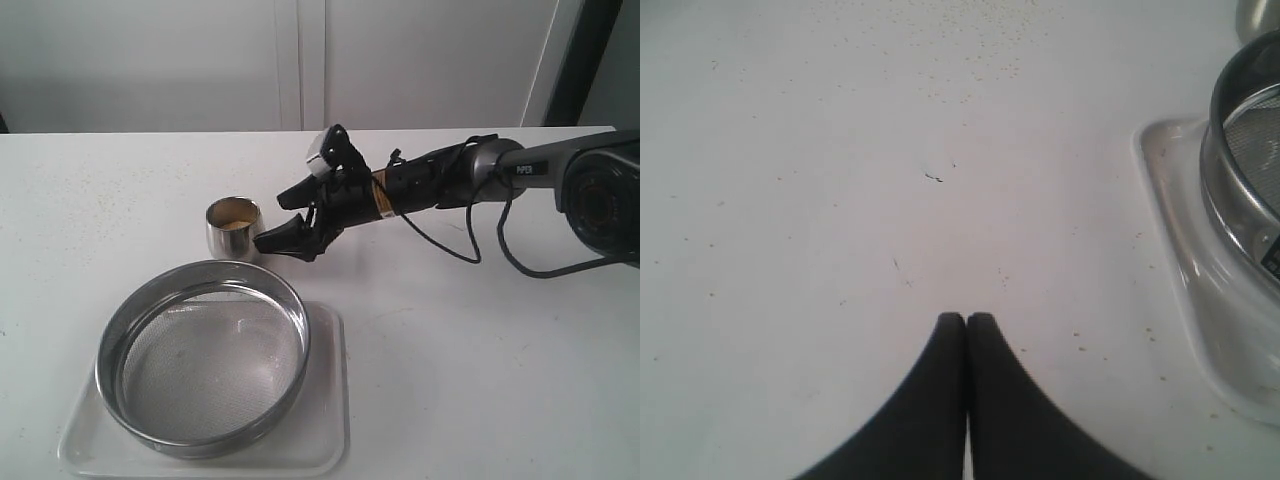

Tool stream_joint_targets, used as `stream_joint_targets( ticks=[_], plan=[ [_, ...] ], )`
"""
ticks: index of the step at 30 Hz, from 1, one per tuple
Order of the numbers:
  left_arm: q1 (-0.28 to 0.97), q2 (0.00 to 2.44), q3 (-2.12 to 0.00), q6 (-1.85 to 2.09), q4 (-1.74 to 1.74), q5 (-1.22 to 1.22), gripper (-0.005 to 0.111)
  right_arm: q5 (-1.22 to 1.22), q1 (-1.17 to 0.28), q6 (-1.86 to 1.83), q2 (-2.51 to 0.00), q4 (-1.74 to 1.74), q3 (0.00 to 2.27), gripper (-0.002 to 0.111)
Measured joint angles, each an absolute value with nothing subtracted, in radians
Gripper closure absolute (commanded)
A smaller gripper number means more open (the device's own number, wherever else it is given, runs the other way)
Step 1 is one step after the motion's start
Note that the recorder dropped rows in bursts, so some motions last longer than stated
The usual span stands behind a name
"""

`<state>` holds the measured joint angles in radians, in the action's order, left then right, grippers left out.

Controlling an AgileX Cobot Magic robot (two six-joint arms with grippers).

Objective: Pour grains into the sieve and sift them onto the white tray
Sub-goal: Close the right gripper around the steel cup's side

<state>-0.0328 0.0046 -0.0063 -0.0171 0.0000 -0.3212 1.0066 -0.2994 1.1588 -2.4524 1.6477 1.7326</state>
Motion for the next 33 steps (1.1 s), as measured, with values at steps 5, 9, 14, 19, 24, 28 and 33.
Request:
stream_joint_targets(
  ticks=[5, 9, 14, 19, 24, 28, 33],
  plan=[
    [-0.033, 0.005, -0.006, -0.017, 0.000, -0.321, 0.107, 0.906, -0.352, 1.152, -2.452, 1.658, 1.733, 0.011],
    [-0.033, 0.005, -0.006, -0.017, 0.000, -0.321, 0.107, 0.877, -0.389, 1.124, -2.452, 1.660, 1.733, 0.011],
    [-0.033, 0.005, -0.006, -0.017, 0.000, -0.321, 0.107, 0.865, -0.393, 1.115, -2.452, 1.644, 1.733, 0.011],
    [-0.033, 0.005, -0.006, -0.017, 0.000, -0.321, 0.107, 0.865, -0.393, 1.090, -2.466, 1.563, 1.733, 0.011],
    [-0.033, 0.005, -0.006, -0.017, 0.000, -0.321, 0.107, 0.869, -0.393, 1.070, -2.509, 1.490, 1.741, 0.011],
    [-0.033, 0.005, -0.006, -0.017, 0.000, -0.321, 0.107, 0.869, -0.395, 1.053, -2.530, 1.448, 1.752, 0.011],
    [-0.033, 0.005, -0.006, -0.017, 0.000, -0.321, 0.107, 0.869, -0.399, 1.038, -2.539, 1.420, 1.770, 0.011]
  ],
)
